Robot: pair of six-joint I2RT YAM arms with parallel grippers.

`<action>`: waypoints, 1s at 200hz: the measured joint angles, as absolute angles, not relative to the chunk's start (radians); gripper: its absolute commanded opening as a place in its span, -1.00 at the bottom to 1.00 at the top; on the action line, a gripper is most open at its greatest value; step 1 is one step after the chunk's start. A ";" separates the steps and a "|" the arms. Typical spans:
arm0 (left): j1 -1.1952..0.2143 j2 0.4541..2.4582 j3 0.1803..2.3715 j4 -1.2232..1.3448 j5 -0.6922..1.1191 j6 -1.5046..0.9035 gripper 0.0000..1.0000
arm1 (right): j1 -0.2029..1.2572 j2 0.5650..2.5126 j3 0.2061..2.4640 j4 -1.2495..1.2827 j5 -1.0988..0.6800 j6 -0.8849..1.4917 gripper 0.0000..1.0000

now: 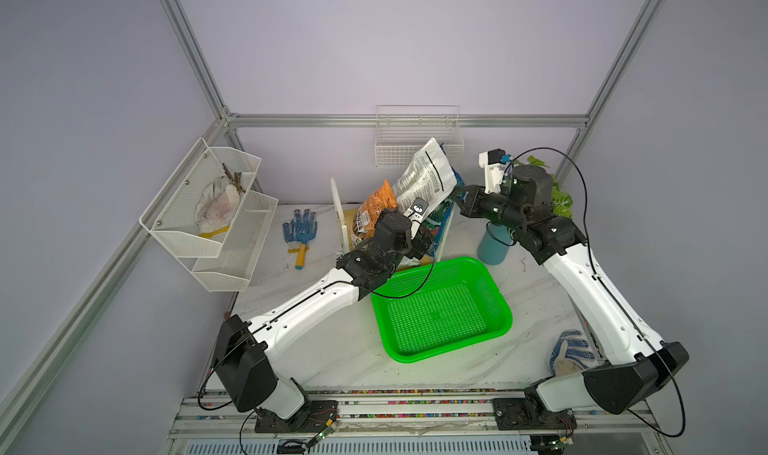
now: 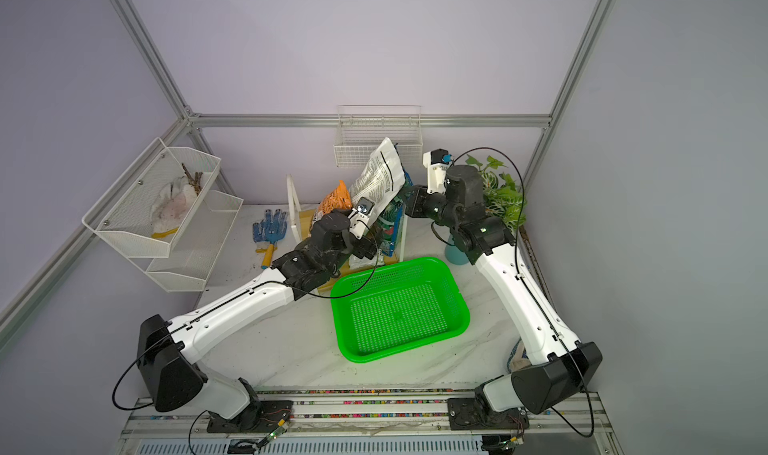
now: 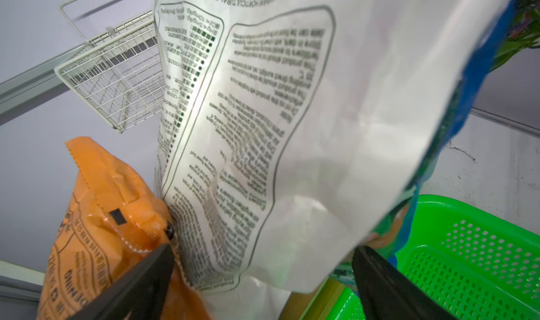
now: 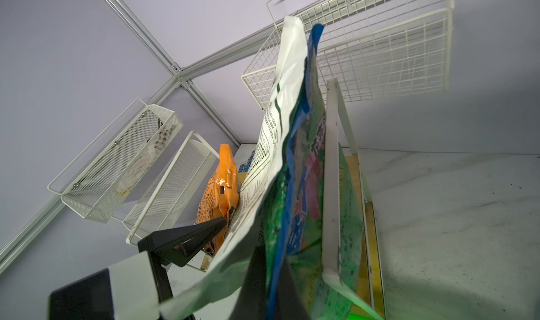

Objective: Take down the fertilizer bag from the shelf
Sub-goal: Pick up the fertilizer bag from the shelf.

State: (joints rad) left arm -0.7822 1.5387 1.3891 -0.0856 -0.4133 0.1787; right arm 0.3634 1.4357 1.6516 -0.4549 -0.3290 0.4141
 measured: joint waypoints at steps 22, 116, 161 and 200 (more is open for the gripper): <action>-0.784 1.550 1.395 -0.067 -0.442 0.188 1.00 | 0.365 1.424 1.654 -0.479 -0.331 0.414 -1.00; -0.783 1.549 1.395 0.006 -0.538 0.260 1.00 | 0.372 1.393 1.678 -0.558 -0.337 0.415 -1.00; -0.783 1.538 1.395 0.017 -0.554 0.272 1.00 | 0.374 1.335 1.677 -0.603 -0.340 0.414 -1.00; -0.783 1.499 1.395 0.032 -0.551 0.273 1.00 | 0.377 1.238 1.677 -0.636 -0.340 0.410 -1.00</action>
